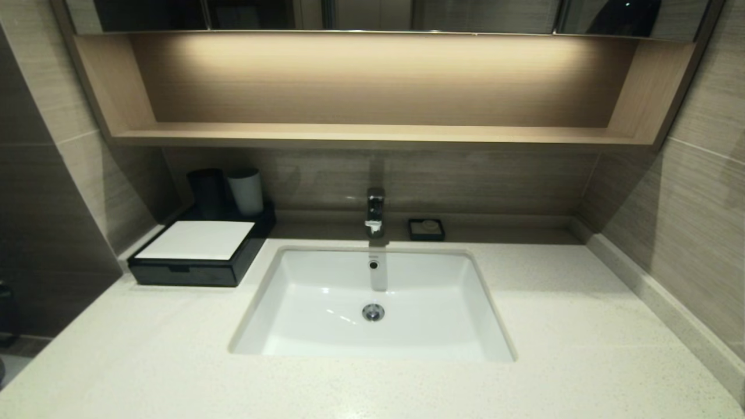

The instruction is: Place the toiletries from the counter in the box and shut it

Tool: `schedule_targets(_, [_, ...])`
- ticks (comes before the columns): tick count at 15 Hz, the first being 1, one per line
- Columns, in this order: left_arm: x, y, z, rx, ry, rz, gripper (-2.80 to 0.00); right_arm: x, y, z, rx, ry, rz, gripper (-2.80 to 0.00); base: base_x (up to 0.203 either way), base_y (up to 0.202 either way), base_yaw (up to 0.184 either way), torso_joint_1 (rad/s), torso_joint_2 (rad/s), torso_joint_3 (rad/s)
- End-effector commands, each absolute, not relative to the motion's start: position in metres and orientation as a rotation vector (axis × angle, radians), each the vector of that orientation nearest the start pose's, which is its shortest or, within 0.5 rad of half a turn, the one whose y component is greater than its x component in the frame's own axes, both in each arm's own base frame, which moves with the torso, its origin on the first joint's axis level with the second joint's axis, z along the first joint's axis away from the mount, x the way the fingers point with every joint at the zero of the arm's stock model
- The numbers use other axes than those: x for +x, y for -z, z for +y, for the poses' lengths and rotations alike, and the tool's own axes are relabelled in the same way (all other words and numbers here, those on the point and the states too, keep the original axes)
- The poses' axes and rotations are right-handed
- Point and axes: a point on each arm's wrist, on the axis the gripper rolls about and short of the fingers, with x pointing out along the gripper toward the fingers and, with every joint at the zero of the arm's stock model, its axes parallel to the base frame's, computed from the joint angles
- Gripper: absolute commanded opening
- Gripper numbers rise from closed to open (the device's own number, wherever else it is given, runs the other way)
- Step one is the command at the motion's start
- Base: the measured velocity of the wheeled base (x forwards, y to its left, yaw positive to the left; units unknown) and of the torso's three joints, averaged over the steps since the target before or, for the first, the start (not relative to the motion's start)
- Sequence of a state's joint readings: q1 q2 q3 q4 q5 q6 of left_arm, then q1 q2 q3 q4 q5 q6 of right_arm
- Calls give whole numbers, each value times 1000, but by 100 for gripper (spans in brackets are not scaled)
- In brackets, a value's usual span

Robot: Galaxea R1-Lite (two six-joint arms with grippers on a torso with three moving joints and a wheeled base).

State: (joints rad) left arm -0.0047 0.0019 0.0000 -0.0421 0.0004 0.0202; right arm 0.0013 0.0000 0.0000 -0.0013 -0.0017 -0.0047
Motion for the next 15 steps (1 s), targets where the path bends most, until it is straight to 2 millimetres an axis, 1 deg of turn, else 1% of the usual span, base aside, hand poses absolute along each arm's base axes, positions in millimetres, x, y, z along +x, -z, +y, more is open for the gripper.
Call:
schedule_targets(1, [-21,-74,0,18,3,-22,-280,-23,-75,0,-5,0,0,-280,0,0,0,0,0,0])
schedule_targets(15, [-21,-74,0,18,3,-22,-280,-23,-75,0,-8,0,0,-280,0,0,0,0,0,0])
